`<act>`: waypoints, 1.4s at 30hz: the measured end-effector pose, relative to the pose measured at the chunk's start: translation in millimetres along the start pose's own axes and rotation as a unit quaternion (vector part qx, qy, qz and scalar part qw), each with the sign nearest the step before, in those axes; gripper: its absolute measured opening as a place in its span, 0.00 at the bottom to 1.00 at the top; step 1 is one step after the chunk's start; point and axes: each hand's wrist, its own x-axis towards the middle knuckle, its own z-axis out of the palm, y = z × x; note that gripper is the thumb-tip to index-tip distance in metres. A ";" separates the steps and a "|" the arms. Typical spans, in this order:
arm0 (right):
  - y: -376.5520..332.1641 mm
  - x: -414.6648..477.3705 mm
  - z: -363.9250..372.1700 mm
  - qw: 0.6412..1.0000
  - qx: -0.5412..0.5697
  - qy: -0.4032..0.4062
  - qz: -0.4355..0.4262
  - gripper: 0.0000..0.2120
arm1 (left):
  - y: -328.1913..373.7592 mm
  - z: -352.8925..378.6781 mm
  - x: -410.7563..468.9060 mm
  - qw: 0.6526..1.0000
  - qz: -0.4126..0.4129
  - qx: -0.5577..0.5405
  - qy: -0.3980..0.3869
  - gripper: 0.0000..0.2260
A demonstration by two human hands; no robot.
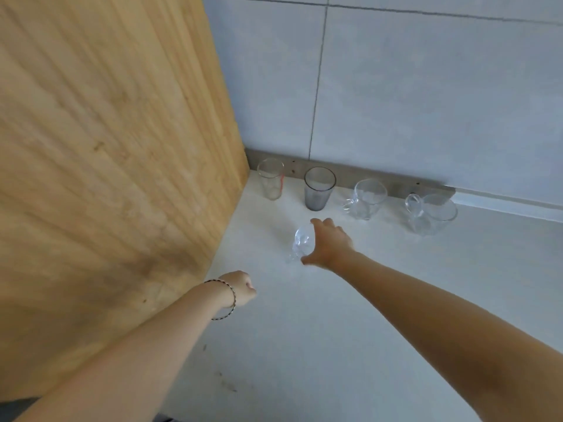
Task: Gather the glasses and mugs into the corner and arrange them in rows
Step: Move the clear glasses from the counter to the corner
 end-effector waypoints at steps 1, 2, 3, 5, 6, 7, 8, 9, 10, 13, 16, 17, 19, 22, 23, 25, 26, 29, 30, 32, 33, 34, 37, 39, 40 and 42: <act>-15.1 12.2 2.1 1.000 -0.012 0.002 -0.010 0.41 | -6.0 -2.2 3.2 1.000 0.002 -0.001 -0.001 0.16; -28.4 23.2 3.9 1.000 -0.020 0.005 -0.019 0.40 | -11.8 -3.9 6.5 1.000 0.003 0.000 0.000 0.16; -40.3 33.6 5.4 0.999 -0.026 0.010 -0.025 0.40 | -17.6 -5.2 10.0 1.000 0.001 -0.003 0.003 0.16; -60.4 51.5 8.6 0.999 -0.024 0.022 -0.029 0.39 | -28.7 -7.3 16.5 1.000 -0.003 -0.012 0.006 0.16; -68.4 58.6 10.7 0.999 -0.018 0.026 -0.026 0.39 | -33.3 -8.2 18.5 1.000 -0.003 -0.014 0.005 0.16; -75.4 64.7 12.8 0.999 -0.008 0.029 -0.022 0.39 | -37.4 -8.9 20.4 1.000 -0.004 -0.016 0.006 0.16; -81.6 69.7 15.1 0.999 0.003 0.029 -0.017 0.40 | -41.0 -9.7 22.0 1.000 -0.004 -0.016 0.006 0.16; -86.7 73.0 17.2 0.999 0.013 0.027 -0.014 0.40 | -44.6 -10.2 23.4 1.000 -0.002 -0.016 0.007 0.16; -90.6 75.3 19.2 0.999 0.019 0.027 -0.013 0.41 | -48.2 -10.3 24.6 1.000 0.001 -0.015 0.007 0.16; -93.9 76.4 24.6 0.999 0.029 0.034 -0.014 0.43 | -57.6 -10.3 29.3 1.000 0.002 -0.013 0.004 0.16; -85.8 68.5 28.9 0.996 0.088 0.018 -0.014 0.46 | -56.4 -11.6 31.4 1.000 0.006 0.002 0.009 0.16; -79.9 64.1 29.0 0.994 0.112 0.003 -0.012 0.47 | -52.9 -12.0 31.7 1.000 0.009 0.011 0.010 0.16; -60.4 52.5 27.5 0.992 0.123 -0.034 -0.004 0.43 | -40.9 -12.3 33.4 0.999 0.016 0.030 0.011 0.16; -12.5 29.0 22.7 0.992 0.066 -0.105 0.010 0.27 | -9.2 -9.8 37.0 0.997 0.043 0.063 0.007 0.16; 7.3 19.2 20.0 0.991 0.052 -0.123 0.020 0.23 | 5.5 -8.5 38.5 0.996 0.055 0.075 0.004 0.16; 51.2 -2.6 14.8 0.988 0.038 -0.141 0.048 0.20 | 41.4 -4.5 40.2 0.992 0.081 0.099 -0.001 0.15; 74.3 -14.9 11.1 0.987 0.040 -0.143 0.064 0.20 | 62.2 -1.5 39.9 0.989 0.097 0.112 -0.003 0.15; 149.4 -59.1 -3.7 0.984 0.057 -0.123 0.120 0.20 | 133.8 16.0 35.2 0.978 0.151 0.146 -0.012 0.17; 176.2 -75.7 -9.0 0.981 0.064 -0.114 0.141 0.20 | 159.3 24.8 32.0 0.972 0.170 0.159 -0.014 0.17; 229.7 -108.9 -19.7 0.975 0.081 -0.097 0.181 0.20 | 209.8 45.5 25.4 0.962 0.204 0.179 -0.016 0.17; 257.2 -126.1 -25.1 0.972 0.090 -0.089 0.199 0.19 | 234.9 57.6 21.4 0.957 0.219 0.191 -0.017 0.17; 285.0 -143.0 -30.0 0.968 0.098 -0.079 0.217 0.19 | 259.5 70.7 17.0 0.951 0.232 0.203 -0.020 0.17; 366.8 -192.8 -44.0 0.957 0.120 -0.050 0.260 0.19 | 331.0 113.7 2.6 0.937 0.259 0.232 -0.032 0.17; 418.4 -224.1 -51.9 0.951 0.124 -0.042 0.281 0.19 | 374.9 143.9 -7.7 0.930 0.269 0.249 -0.040 0.18; 443.1 -238.8 -55.9 0.949 0.122 -0.039 0.289 0.18 | 395.6 159.0 -12.8 0.927 0.271 0.254 -0.043 0.18; 490.9 -266.1 -64.5 0.946 0.113 -0.030 0.301 0.18 | 435.0 187.9 -23.5 0.926 0.272 0.258 -0.050 0.18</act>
